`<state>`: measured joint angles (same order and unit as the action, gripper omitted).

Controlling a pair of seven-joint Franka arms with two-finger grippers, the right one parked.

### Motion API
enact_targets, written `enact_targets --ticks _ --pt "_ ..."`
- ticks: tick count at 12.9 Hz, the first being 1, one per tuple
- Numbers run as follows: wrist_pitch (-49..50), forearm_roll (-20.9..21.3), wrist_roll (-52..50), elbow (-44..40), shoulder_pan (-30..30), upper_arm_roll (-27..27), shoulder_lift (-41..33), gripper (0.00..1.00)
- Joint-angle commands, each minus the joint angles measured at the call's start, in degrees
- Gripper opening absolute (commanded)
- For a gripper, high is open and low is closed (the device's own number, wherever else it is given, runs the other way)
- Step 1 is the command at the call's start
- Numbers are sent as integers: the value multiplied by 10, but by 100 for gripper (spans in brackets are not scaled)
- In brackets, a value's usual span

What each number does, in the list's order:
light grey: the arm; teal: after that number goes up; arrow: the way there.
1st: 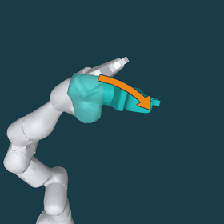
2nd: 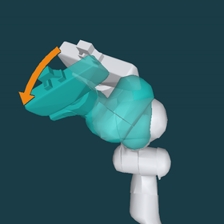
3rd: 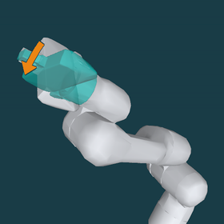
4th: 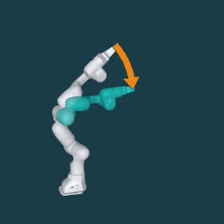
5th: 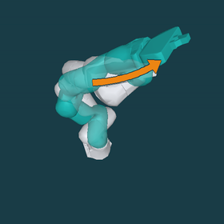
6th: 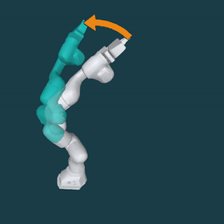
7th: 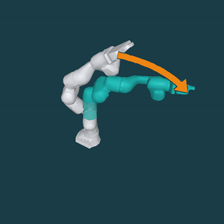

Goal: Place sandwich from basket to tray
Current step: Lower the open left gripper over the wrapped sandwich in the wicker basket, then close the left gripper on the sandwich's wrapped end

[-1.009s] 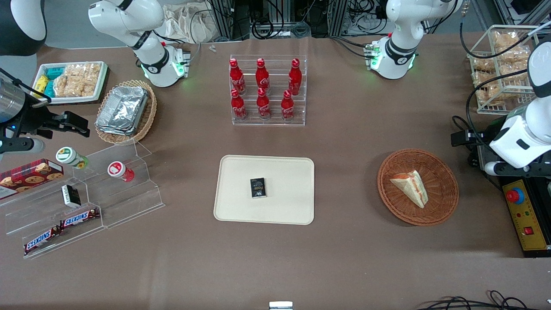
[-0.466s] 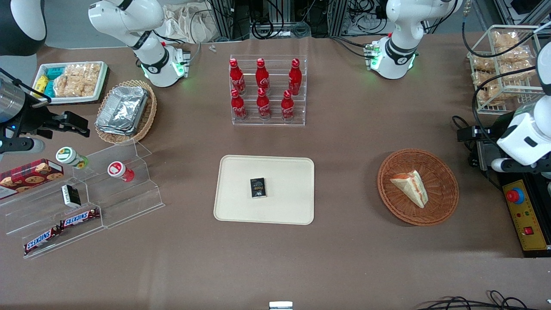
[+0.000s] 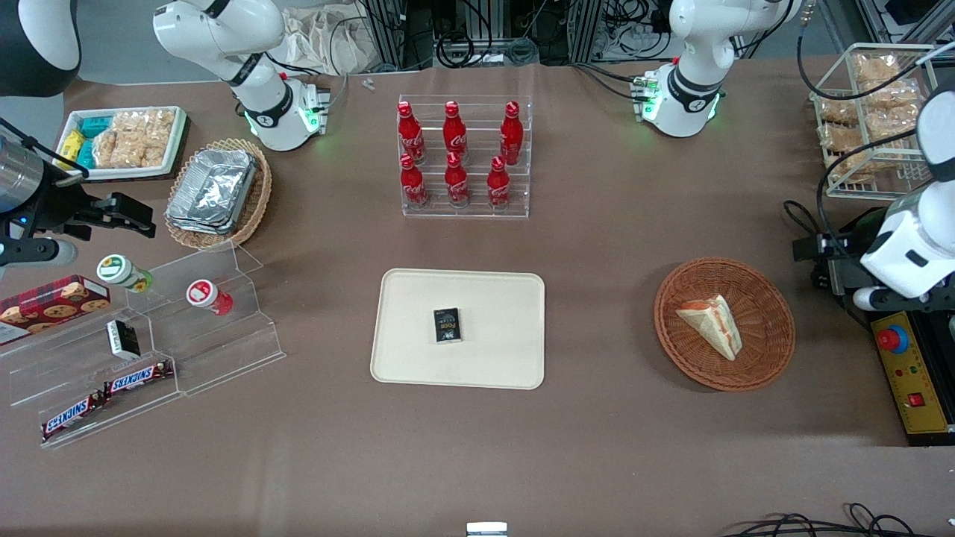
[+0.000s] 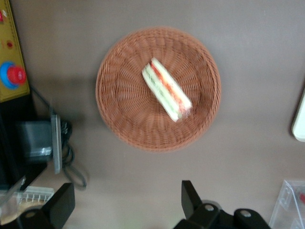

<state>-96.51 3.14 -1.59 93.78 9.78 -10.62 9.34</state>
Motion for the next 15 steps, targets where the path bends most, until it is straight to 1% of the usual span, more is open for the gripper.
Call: enact_targets --ticks 1,4,6,7,10,12,15 --pt "-164 -5 6 199 16 -3 -90 100" --pt "-168 -12 3 199 14 -5 -55 100" --pt "-176 -58 -51 172 11 -6 -10 100" --pt "-186 -60 -94 160 9 -8 7 99" --pt "-265 -55 -256 165 -4 -11 38 99" --pt "-287 -53 -316 164 -4 -11 63 99" --pt "-325 -47 -368 166 -6 -10 93 99"
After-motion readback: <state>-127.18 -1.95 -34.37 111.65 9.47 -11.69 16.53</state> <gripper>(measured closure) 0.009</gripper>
